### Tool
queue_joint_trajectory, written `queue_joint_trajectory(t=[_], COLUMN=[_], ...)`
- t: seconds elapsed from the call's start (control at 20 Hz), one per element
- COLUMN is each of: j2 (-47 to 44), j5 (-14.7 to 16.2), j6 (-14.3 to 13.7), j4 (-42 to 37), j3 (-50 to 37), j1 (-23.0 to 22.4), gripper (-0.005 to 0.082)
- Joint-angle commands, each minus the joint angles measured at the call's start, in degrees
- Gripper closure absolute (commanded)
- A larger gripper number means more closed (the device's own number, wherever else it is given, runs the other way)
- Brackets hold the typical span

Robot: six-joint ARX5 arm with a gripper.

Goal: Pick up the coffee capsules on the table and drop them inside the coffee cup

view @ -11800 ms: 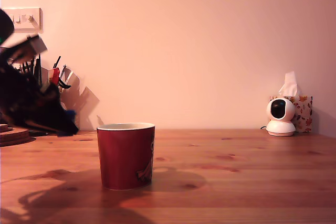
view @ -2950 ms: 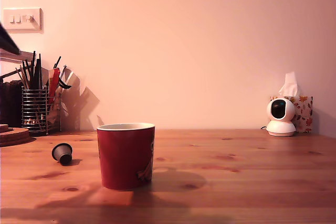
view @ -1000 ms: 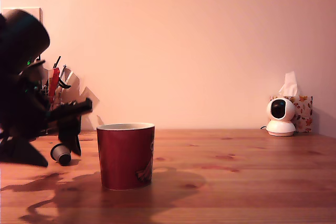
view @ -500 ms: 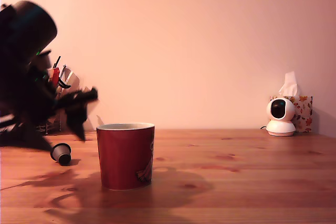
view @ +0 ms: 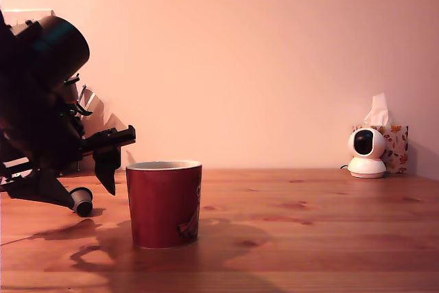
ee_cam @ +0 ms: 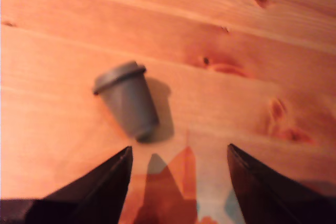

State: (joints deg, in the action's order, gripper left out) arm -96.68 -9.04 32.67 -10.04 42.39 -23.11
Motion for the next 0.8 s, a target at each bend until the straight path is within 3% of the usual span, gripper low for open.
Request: queue_joint_trajectory(t=[0.0,0.75], j2=[-1.6,-5.2], j5=[-0.1,-0.2], j6=[-0.2,-1.6], j4=[0.0,0.6], j3=[1.4,3.3], j1=[0.4,3.8], gripper=[0.0247,0.025])
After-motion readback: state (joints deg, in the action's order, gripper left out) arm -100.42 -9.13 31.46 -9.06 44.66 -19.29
